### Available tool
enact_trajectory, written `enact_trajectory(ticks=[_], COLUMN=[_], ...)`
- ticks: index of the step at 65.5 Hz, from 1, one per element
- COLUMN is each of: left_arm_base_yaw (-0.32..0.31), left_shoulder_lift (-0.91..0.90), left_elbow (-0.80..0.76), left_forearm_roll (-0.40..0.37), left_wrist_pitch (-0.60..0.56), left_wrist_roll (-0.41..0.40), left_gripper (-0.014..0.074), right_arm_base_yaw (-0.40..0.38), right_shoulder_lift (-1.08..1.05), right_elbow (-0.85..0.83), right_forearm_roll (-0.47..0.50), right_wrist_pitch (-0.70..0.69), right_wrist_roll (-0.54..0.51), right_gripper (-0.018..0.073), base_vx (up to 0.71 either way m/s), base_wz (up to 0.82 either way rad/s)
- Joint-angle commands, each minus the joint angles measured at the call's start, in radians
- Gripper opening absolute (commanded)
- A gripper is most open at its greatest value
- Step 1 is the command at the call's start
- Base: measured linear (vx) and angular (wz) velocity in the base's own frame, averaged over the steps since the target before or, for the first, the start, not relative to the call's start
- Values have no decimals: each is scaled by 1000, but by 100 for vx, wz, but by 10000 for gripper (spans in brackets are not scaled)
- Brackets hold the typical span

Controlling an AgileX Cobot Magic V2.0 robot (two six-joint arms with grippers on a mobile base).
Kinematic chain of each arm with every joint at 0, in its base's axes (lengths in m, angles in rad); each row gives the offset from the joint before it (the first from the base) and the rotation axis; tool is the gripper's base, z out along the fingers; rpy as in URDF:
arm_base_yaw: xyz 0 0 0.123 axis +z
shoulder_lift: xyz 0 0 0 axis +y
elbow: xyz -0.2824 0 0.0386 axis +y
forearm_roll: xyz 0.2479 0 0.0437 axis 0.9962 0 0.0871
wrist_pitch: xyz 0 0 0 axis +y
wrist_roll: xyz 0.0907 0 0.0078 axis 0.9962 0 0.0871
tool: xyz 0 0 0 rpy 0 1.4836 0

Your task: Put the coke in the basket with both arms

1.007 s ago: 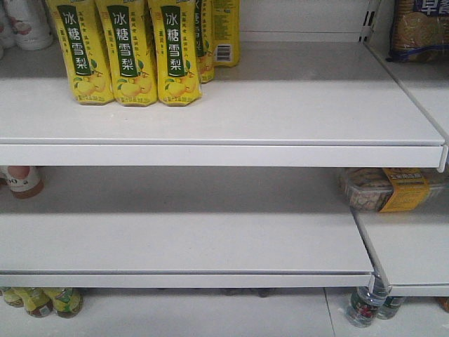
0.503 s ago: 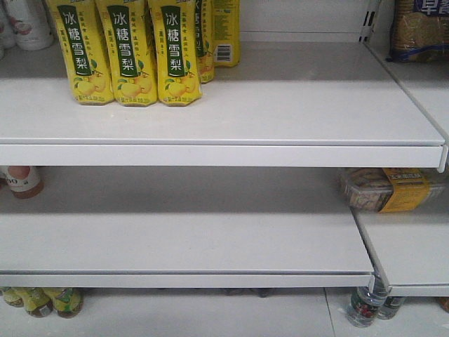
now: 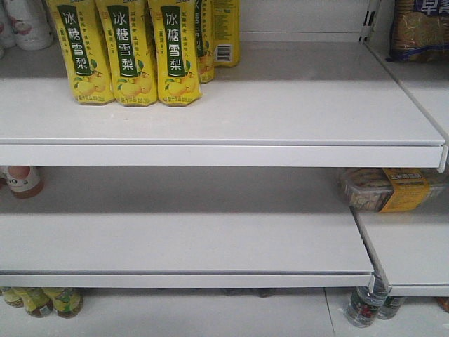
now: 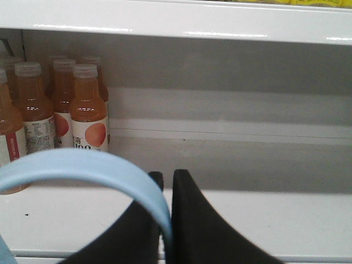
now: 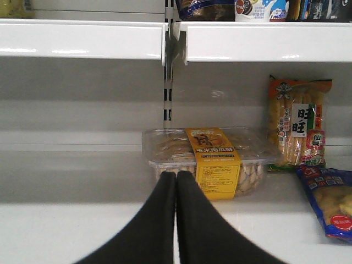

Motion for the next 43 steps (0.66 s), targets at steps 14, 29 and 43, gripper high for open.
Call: enact_trajectory(ticks=[14,29,43], left_arm_base_yaw=[-5,-5,-5], left_shoulder_lift=[-21,-21,-21], left_elbow=[1,1,1], left_forearm_roll=[48,48,48], left_wrist_pitch=[-144,-144,-144], left_wrist_roll=[55,55,55], left_gripper=[-6,-6,-6], right_arm_base_yaw=[1,1,1], right_shoulder_lift=[-16,-15,-15], right_elbow=[16,15,15], right_forearm_roll=[2,2,2], right_wrist_pitch=[-80,-80,-80], right_wrist_roll=[-8,-8,-8], right_gripper=[-9,-9,-9], base_vx=[0,0,0], base_wz=[0,0,0])
